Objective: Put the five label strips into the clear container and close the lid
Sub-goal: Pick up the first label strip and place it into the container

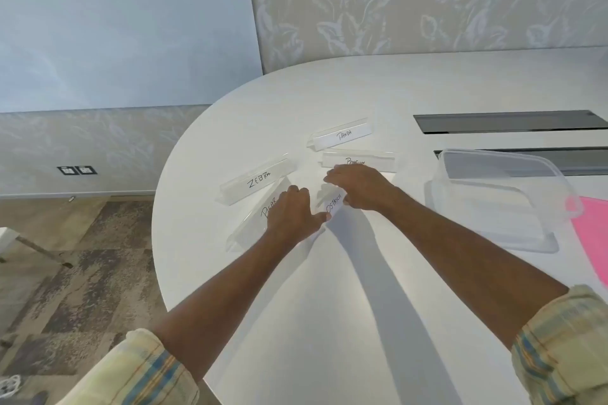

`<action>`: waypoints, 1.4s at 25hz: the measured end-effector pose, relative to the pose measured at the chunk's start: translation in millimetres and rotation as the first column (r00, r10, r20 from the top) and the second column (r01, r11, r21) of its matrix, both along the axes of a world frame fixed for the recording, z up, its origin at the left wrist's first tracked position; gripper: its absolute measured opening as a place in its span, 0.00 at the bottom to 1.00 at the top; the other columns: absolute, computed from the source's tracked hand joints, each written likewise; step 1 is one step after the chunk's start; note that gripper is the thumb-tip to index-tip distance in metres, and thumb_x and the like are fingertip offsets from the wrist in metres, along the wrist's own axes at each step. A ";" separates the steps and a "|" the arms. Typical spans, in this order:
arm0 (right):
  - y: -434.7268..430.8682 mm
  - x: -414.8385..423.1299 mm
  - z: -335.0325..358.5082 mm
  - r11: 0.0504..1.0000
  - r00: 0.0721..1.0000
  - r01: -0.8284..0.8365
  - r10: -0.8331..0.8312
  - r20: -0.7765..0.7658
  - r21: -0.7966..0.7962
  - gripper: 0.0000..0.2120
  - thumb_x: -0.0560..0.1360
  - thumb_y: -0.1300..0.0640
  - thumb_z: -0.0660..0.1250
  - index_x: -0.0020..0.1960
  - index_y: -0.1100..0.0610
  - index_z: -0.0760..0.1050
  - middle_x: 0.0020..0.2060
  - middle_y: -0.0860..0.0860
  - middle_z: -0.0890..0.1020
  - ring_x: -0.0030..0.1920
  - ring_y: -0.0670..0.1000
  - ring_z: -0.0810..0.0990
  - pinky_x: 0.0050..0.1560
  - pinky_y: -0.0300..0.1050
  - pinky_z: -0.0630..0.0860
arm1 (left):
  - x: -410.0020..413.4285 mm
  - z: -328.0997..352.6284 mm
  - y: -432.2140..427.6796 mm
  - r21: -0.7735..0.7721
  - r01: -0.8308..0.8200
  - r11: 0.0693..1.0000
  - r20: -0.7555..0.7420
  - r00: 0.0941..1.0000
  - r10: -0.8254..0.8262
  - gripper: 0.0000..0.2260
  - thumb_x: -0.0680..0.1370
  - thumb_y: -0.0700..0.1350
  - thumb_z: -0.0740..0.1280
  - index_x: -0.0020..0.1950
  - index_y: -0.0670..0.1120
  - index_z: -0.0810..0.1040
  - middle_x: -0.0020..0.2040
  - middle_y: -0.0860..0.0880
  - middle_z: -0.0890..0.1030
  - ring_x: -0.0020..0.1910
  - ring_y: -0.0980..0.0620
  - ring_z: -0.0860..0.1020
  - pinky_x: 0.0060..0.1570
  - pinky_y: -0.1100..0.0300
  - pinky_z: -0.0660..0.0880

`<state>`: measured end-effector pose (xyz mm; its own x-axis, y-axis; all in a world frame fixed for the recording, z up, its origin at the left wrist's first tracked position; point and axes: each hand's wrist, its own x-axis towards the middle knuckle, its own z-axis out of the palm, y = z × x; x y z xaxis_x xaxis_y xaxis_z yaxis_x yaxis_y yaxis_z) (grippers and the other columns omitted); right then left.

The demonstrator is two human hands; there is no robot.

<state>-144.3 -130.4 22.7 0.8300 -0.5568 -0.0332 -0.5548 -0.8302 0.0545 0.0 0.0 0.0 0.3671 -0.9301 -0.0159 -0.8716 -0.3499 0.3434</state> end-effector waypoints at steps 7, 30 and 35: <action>-10.1 9.7 1.1 0.996 0.994 0.069 -0.064 -0.086 0.053 0.23 0.74 0.60 0.72 0.68 0.48 0.79 0.65 0.48 0.82 0.68 0.55 0.78 0.66 0.52 0.75 | -0.5 -10.7 1.1 0.043 0.069 0.997 0.061 0.996 -0.071 0.22 0.76 0.59 0.72 0.61 0.43 0.78 0.59 0.45 0.76 0.63 0.44 0.75 0.48 0.51 0.72; -24.6 -33.8 15.9 0.956 0.965 0.248 -0.258 0.049 0.160 0.18 0.65 0.52 0.76 0.55 0.42 0.86 0.46 0.46 0.86 0.52 0.51 0.82 0.43 0.43 0.72 | -6.0 14.5 -15.8 -0.051 0.183 0.982 0.148 0.974 -0.174 0.07 0.80 0.42 0.68 0.57 0.44 0.82 0.54 0.46 0.80 0.56 0.42 0.80 0.45 0.51 0.75; -31.4 -59.1 46.1 0.941 0.945 0.267 -0.298 0.136 0.206 0.19 0.65 0.54 0.77 0.55 0.41 0.86 0.43 0.47 0.84 0.43 0.53 0.78 0.40 0.44 0.70 | -11.7 37.7 -34.5 -0.102 0.228 0.968 0.170 0.963 -0.209 0.15 0.80 0.42 0.69 0.67 0.50 0.81 0.59 0.47 0.81 0.61 0.42 0.79 0.51 0.49 0.76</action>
